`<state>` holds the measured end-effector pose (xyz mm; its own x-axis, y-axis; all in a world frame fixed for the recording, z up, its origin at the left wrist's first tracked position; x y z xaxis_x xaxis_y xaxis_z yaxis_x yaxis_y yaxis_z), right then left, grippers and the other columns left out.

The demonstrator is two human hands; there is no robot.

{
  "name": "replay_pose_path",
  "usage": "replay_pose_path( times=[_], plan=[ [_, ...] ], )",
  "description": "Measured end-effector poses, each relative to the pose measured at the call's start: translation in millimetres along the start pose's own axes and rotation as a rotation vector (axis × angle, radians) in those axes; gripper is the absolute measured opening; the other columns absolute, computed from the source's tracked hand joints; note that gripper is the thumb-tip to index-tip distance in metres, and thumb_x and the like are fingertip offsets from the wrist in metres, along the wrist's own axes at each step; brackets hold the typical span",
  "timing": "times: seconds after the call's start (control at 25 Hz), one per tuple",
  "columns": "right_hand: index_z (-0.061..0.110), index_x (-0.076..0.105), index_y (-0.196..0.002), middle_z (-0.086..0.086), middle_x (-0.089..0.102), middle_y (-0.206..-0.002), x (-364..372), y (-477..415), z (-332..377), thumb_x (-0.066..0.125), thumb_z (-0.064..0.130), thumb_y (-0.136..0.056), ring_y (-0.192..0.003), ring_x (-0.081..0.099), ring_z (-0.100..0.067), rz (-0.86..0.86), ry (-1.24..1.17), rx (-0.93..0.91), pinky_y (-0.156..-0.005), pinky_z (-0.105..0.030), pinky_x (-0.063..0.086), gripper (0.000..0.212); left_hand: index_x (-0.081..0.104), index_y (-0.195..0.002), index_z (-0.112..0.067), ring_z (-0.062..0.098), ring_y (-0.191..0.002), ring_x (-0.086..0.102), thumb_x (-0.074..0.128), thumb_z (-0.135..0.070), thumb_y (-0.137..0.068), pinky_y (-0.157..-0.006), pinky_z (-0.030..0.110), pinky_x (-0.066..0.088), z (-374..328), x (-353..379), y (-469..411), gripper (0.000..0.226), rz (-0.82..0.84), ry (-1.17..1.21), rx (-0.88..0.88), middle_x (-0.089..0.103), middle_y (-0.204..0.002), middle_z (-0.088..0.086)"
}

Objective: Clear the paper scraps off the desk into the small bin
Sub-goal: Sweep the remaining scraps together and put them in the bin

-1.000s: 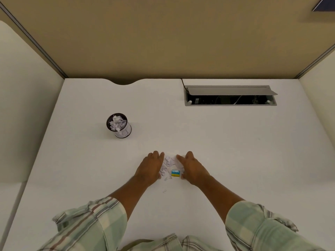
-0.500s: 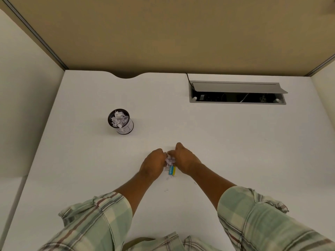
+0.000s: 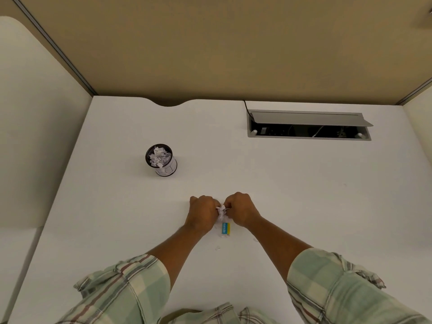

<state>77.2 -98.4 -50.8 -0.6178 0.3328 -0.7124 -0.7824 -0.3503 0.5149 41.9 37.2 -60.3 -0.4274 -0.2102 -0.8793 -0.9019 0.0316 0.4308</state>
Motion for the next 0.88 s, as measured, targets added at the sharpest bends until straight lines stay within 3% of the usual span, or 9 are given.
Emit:
replay_pose_path(
  times=[0.16,0.36,0.56,0.72,0.88],
  plan=[
    [0.008,0.078,-0.079,0.002,0.07,-0.076,-15.8,3.9,11.7,0.078,0.003,-0.079,-0.07,0.061,-0.01,-0.051,-0.166,0.03,-0.065,-0.021,0.051,0.005,0.077,-0.109,-0.021,0.019,-0.099,0.068,0.06,-0.036,-0.098,-0.091,0.032,0.044,6.9,-23.9,7.2,0.025,-0.118,0.168,-0.029,0.077,-0.106,0.0],
    [0.019,0.071,-0.065,0.012,0.063,-0.061,-40.7,1.2,55.3,0.078,0.0,-0.075,-0.058,0.061,-0.005,-0.068,-0.225,-0.021,-0.059,-0.019,0.051,0.022,0.075,-0.079,-0.019,0.023,-0.078,0.067,0.064,-0.031,-0.093,-0.069,0.033,0.04,28.6,-70.4,20.0,0.021,-0.194,0.24,-0.053,0.075,-0.08,0.004],
    [0.005,0.079,-0.079,-0.012,0.077,-0.081,-58.9,-23.9,128.2,0.079,0.0,-0.075,-0.076,0.074,-0.026,-0.124,-0.235,-0.119,-0.075,-0.035,0.062,0.006,0.077,-0.078,-0.015,0.025,-0.073,0.067,0.064,-0.025,-0.091,-0.067,0.034,0.047,79.5,-123.7,22.7,0.021,-0.298,0.266,-0.128,0.074,-0.075,0.007],
    [0.008,0.077,-0.075,-0.009,0.076,-0.084,-63.8,-53.9,183.6,0.076,-0.002,-0.074,-0.075,0.068,-0.021,-0.14,-0.181,-0.143,-0.064,-0.026,0.054,0.01,0.078,-0.093,-0.014,0.029,-0.09,0.067,0.06,-0.021,-0.093,-0.077,0.035,0.049,121.4,-154.3,13.4,0.019,-0.365,0.247,-0.227,0.076,-0.092,0.009],
    [0.012,0.076,-0.075,-0.005,0.072,-0.079,-64.6,-89.6,218.4,0.075,0.001,-0.077,-0.074,0.066,-0.021,-0.164,-0.093,-0.137,-0.066,-0.026,0.052,0.011,0.074,-0.085,-0.01,0.03,-0.083,0.068,0.062,-0.017,-0.091,-0.077,0.04,0.055,150.5,-178.1,-6.9,0.015,-0.327,0.266,-0.283,0.074,-0.086,0.011]
  ],
)
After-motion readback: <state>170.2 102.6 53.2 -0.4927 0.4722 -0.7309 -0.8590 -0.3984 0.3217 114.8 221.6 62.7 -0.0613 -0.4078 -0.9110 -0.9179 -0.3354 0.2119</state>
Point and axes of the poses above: each hand's wrist, its own y-axis away from the middle knuckle, its own x-axis out of the palm, z = x × y, the point moved 2 cm from there along -y, towards the middle knuckle
